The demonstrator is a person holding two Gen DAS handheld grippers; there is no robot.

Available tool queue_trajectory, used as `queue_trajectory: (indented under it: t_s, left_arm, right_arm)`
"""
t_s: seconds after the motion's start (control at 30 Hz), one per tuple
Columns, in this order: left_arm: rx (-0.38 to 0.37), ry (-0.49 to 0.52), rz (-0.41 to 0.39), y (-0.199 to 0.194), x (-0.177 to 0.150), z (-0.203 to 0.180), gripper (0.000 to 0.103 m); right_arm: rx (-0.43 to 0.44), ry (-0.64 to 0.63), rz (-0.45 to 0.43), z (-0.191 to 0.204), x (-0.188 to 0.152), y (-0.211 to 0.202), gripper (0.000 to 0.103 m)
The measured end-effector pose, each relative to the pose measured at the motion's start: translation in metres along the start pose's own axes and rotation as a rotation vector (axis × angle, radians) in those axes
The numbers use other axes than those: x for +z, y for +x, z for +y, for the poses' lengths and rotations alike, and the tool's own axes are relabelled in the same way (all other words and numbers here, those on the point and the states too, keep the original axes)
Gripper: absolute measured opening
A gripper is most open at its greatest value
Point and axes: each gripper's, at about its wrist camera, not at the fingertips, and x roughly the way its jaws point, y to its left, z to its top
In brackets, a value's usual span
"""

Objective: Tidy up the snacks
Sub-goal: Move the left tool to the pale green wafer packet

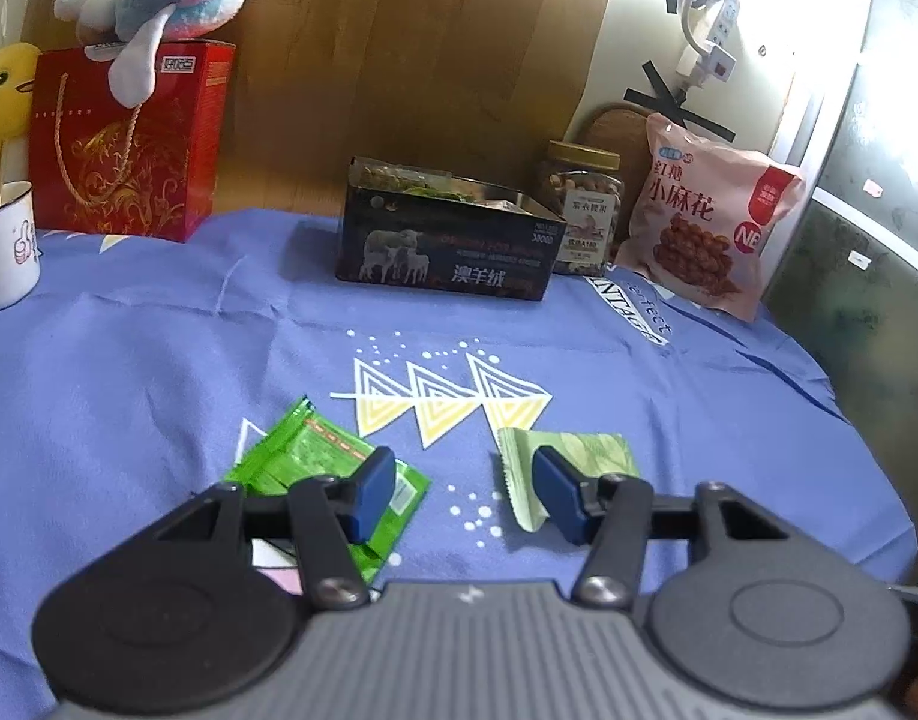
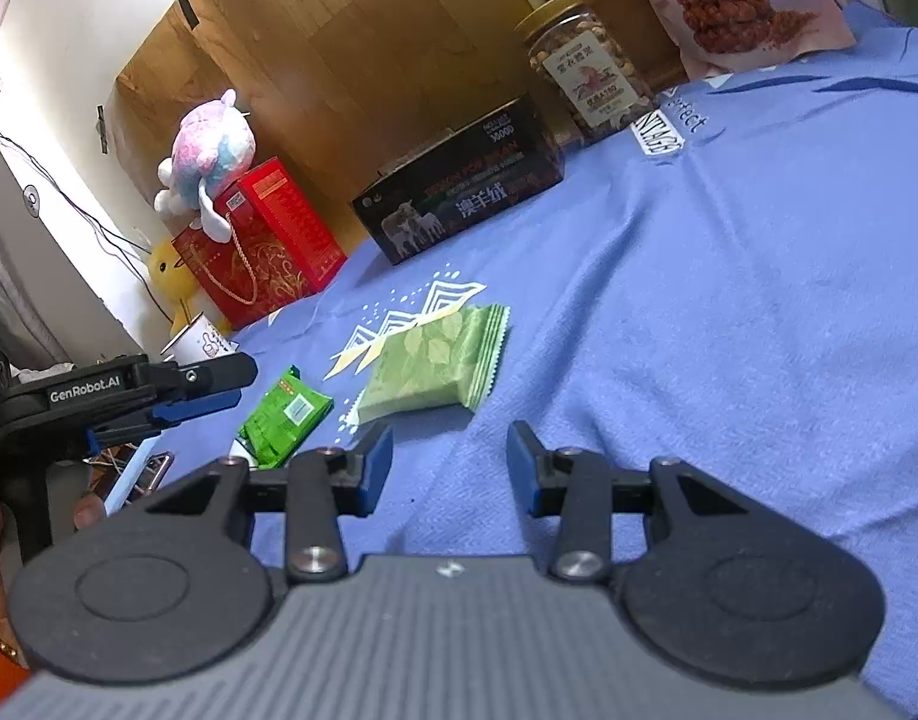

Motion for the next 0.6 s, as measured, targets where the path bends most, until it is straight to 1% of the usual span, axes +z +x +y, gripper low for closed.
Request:
queue_trajectory:
  t_s: [0.1, 0.23, 0.4, 0.5, 0.6]
  left_arm:
    - [-0.011, 0.009, 0.011, 0.004, 0.0, -0.005, 0.051]
    - [-0.027, -0.002, 0.02, 0.006, -0.001, -0.008, 0.051]
    - [0.007, 0.024, 0.026, 0.013, -0.003, -0.011, 0.051]
    - [0.012, 0.027, 0.035, 0.017, -0.001, -0.013, 0.051]
    - [0.027, 0.041, 0.026, 0.017, 0.001, -0.014, 0.051]
  right_arm:
    - [-0.007, -0.006, -0.015, -0.001, 0.0, -0.004, 0.045]
    - [-0.01, -0.005, -0.008, -0.003, 0.0, -0.003, 0.045]
    - [-0.015, -0.011, 0.003, -0.004, 0.001, 0.001, 0.045]
    - [-0.038, -0.03, -0.022, -0.004, 0.001, -0.001, 0.045]
    - [-0.059, -0.052, -0.051, -0.003, 0.001, -0.004, 0.045]
